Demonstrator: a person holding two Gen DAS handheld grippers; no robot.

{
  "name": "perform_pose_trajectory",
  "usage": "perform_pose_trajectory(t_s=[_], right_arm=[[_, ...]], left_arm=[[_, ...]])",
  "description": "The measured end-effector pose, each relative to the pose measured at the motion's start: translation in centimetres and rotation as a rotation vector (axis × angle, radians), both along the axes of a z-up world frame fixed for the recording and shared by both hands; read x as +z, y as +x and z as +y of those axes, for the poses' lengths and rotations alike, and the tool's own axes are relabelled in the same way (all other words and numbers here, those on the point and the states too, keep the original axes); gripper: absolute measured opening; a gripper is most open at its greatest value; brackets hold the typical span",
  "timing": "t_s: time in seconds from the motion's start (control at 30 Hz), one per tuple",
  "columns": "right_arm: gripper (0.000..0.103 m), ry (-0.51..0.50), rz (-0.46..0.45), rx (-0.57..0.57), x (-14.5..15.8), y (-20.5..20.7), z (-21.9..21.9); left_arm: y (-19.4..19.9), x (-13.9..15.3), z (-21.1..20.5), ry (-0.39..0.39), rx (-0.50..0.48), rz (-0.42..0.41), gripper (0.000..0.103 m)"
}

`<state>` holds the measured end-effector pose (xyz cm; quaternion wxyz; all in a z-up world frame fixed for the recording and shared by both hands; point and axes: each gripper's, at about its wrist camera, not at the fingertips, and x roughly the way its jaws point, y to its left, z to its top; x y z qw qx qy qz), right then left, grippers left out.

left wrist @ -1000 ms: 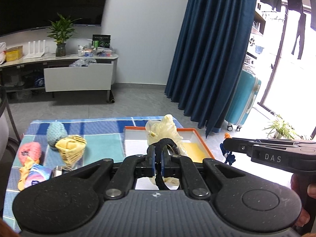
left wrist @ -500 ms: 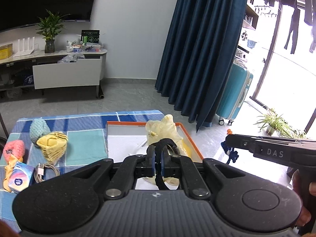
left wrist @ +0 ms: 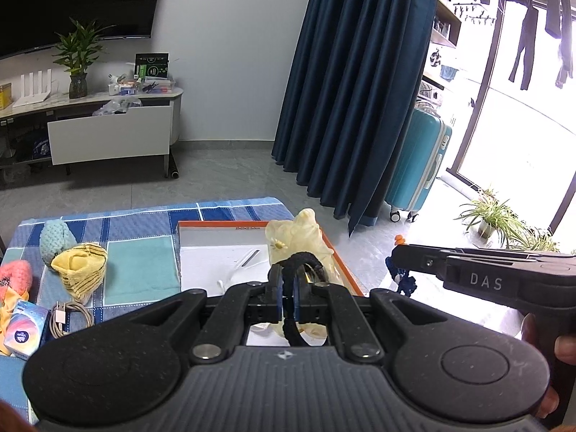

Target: Organize soft objects

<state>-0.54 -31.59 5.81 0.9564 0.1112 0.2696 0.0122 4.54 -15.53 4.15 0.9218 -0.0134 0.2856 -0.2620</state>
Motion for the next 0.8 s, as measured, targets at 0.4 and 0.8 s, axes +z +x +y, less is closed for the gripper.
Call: perform_pose_trajectory(t_s=[0.4, 0.8], right_arm=[[0.011, 0.000, -0.002, 0.006, 0.0, 0.2, 0.1], [0.011, -0.007, 0.007, 0.018, -0.2, 1.6, 0.3]], left_arm=[[0.3, -0.3, -0.4, 0.018, 0.008, 0.001, 0.009], [0.9, -0.4, -1.0, 0.026, 0.027, 0.008, 0.009]])
